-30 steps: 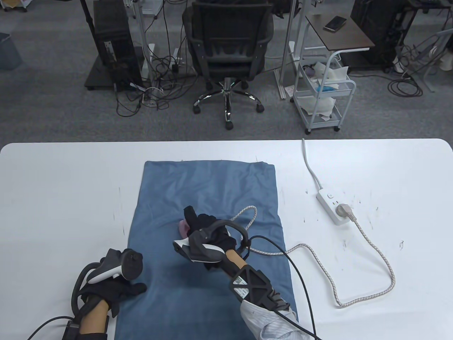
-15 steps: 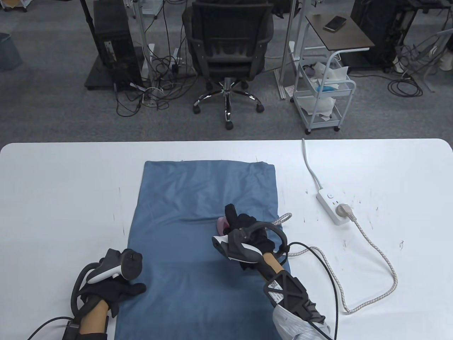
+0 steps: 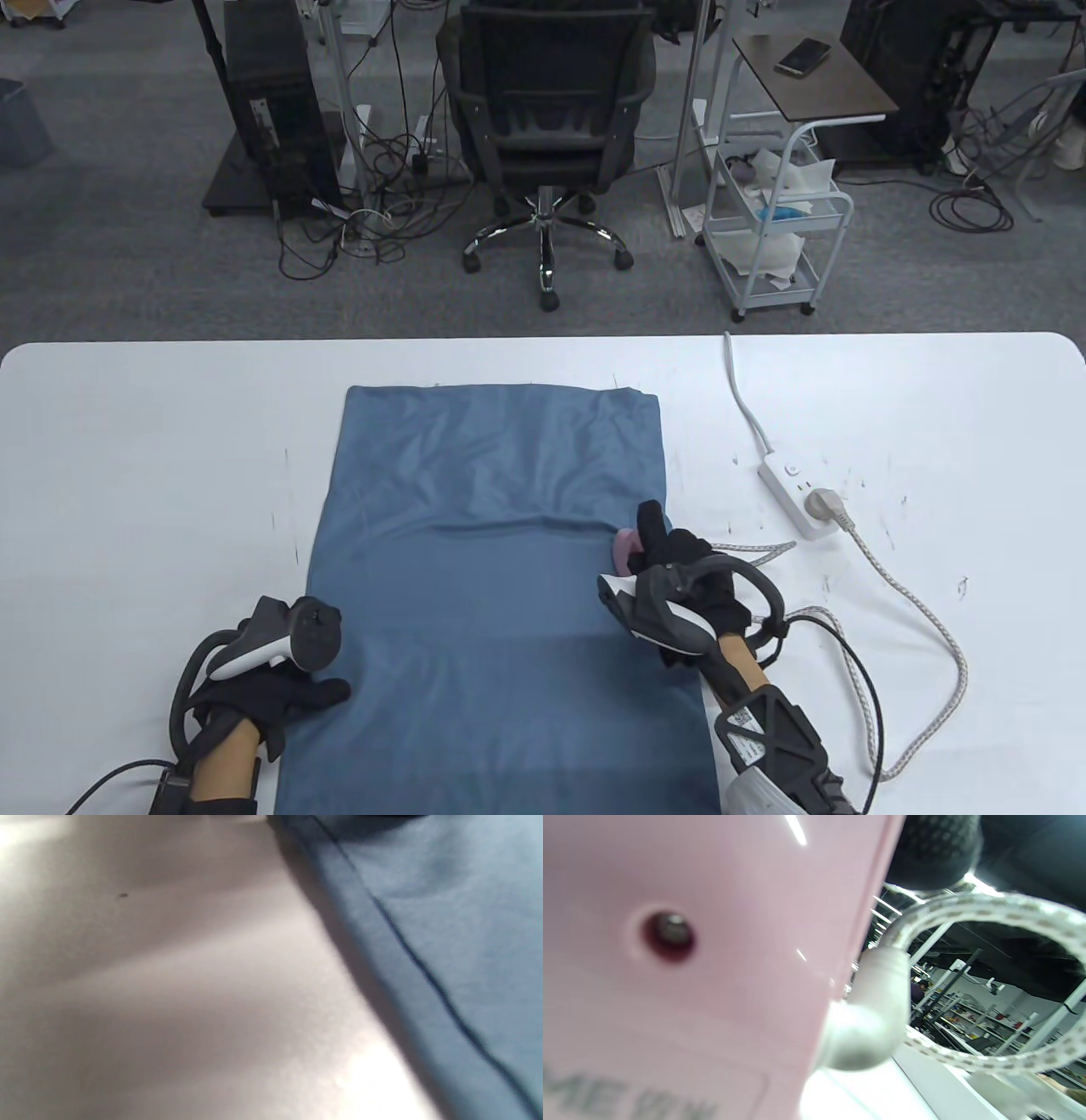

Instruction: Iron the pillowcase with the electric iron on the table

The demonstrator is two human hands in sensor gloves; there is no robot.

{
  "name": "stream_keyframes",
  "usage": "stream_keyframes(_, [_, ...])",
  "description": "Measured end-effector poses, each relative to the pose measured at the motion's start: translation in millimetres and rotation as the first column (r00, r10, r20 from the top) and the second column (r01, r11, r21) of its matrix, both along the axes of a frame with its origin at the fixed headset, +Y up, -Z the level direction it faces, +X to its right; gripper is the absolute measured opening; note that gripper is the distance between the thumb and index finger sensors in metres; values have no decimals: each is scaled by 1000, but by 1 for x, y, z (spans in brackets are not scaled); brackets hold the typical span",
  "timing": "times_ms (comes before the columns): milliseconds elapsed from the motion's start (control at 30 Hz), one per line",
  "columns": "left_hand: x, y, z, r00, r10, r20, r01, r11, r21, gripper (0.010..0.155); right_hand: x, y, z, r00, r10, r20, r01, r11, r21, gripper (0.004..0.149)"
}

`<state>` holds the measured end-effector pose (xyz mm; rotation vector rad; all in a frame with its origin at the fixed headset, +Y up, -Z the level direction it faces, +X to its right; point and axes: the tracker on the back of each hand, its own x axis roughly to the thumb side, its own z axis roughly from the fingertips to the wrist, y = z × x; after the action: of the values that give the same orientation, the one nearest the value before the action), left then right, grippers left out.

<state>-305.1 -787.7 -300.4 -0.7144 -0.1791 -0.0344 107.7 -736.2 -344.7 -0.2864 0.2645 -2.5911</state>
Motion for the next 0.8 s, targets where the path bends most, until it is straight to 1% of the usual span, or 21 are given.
stream_keyframes(33, [0, 0, 0, 1000, 2, 0, -2, 1000, 0, 92, 4, 0, 2, 1000, -6, 6, 6, 1000, -4, 67])
stream_keyframes(67, [0, 0, 0, 1000, 3, -1, -3, 1000, -1, 93, 7, 1, 6, 1000, -12, -12, 12, 1000, -17, 68])
stream_keyframes(133, [0, 0, 0, 1000, 1, 0, -1, 1000, 2, 93, 9, 6, 15, 995, -19, -100, 17, 1000, -18, 69])
stream_keyframes(233, [0, 0, 0, 1000, 4, 5, -4, 1000, 0, 92, 7, 9, 21, 990, -44, -134, 36, 998, -59, 69])
stream_keyframes(300, [0, 0, 0, 1000, 9, 6, -9, 1000, -1, 93, 6, 8, 19, 989, -66, -130, 57, 996, -75, 68])
stream_keyframes(367, [-1, 0, 0, 1000, 11, 7, -11, 1000, 0, 93, 6, 8, 11, 989, -75, -124, 65, 995, -79, 68])
stream_keyframes(433, [0, 0, 0, 1000, 5, 17, -5, 1000, 0, 93, 8, 10, 2, 993, -71, -94, 63, 994, -93, 68])
stream_keyframes(533, [2, 4, -5, 998, -47, 45, 49, 998, -30, 92, 14, 9, -13, 997, -61, -54, 56, 993, -100, 68])
stream_keyframes(600, [7, 10, -11, 989, -123, 79, 129, 988, -79, 92, 20, 9, -19, 998, -53, -46, 48, 993, -104, 69])
stream_keyframes(633, [12, 18, -17, 982, -163, 94, 170, 982, -78, 90, 23, 9, -20, 997, -63, -49, 58, 993, -103, 69])
stream_keyframes(700, [24, 31, -30, 974, -199, 112, 205, 978, -39, 87, 28, 7, -20, 997, -66, -47, 61, 993, -106, 68])
stream_keyframes(767, [39, 39, -45, 965, -228, 131, 231, 973, -7, 90, 31, 6, -18, 996, -72, -59, 66, 993, -100, 68])
stream_keyframes(800, [52, 42, -55, 960, -226, 166, 227, 974, 10, 93, 33, 8, -18, 995, -74, -70, 68, 993, -92, 68])
